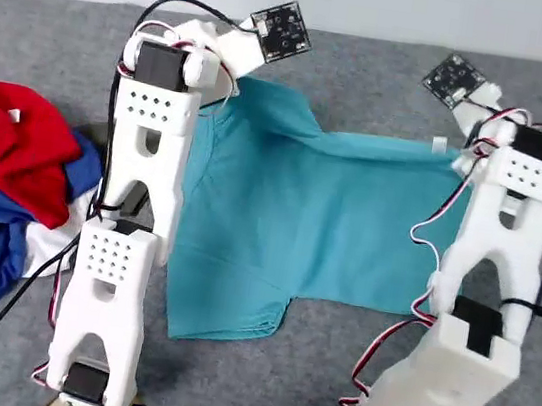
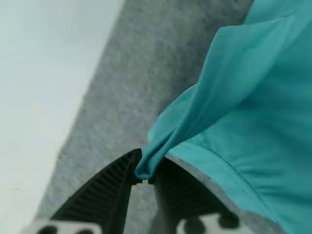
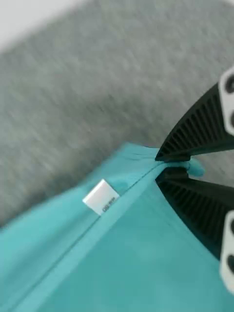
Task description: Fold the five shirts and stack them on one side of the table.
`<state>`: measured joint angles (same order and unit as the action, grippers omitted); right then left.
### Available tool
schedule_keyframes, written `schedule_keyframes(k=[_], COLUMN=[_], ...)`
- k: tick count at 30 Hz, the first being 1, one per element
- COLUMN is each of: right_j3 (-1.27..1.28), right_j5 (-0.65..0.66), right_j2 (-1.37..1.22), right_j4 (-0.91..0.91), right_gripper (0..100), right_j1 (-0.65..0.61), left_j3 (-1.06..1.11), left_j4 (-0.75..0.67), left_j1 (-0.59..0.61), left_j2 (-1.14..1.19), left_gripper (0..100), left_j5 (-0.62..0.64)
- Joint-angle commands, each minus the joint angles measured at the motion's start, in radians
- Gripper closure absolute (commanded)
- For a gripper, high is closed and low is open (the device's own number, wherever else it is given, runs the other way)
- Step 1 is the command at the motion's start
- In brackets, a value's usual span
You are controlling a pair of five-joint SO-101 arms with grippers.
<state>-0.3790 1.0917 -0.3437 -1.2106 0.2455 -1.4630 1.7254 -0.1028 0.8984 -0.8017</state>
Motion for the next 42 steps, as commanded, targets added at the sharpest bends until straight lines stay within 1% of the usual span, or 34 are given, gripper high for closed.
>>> schedule_keyframes(k=[1, 4, 8, 12, 14, 17, 22, 28, 30, 34, 38, 42], right_j3=[-0.006, -0.006, -0.006, -0.005, -0.003, 0.021, 0.077, 0.100, 0.100, 0.100, 0.100, 0.100], right_j5=[0.029, 0.049, 0.049, 0.048, 0.048, 0.049, 0.057, 0.126, 0.137, 0.137, 0.201, 0.232], right_j2=[0.090, 0.104, 0.119, 0.116, 0.114, 0.113, 0.114, 0.114, 0.114, 0.114, 0.114, 0.114], right_j4=[-0.156, -0.249, -0.349, -0.427, -0.450, -0.455, -0.453, -0.447, -0.447, -0.447, -0.452, -0.458], right_gripper=[99.0, 99.0, 99.0, 99.0, 99.0, 99.0, 99.0, 99.0, 99.0, 99.0, 99.0, 99.0], right_j1=[0.022, 0.024, 0.033, 0.039, 0.056, 0.079, 0.090, 0.107, 0.108, 0.110, 0.143, 0.171], left_j3=[0.038, 0.213, 0.578, 0.915, 1.046, 1.187, 1.348, 1.586, 1.644, 1.675, 1.678, 1.678], left_j4=[0.037, 0.037, 0.032, 0.031, 0.031, 0.029, 0.031, 0.031, 0.029, 0.026, 0.028, 0.029], left_j1=[0.012, 0.012, -0.008, -0.025, -0.026, -0.026, -0.026, -0.041, -0.057, -0.063, -0.055, -0.058], left_j2=[-0.097, -0.218, -0.436, -0.600, -0.660, -0.732, -0.818, -0.936, -0.962, -0.962, -0.942, -0.916], left_gripper=[99, 99, 99, 99, 99, 99, 99, 99, 99, 99, 99, 99], left_j5=[0.014, 0.012, 0.005, 0.002, 0.002, -0.002, -0.006, -0.103, -0.110, -0.110, -0.112, -0.112])
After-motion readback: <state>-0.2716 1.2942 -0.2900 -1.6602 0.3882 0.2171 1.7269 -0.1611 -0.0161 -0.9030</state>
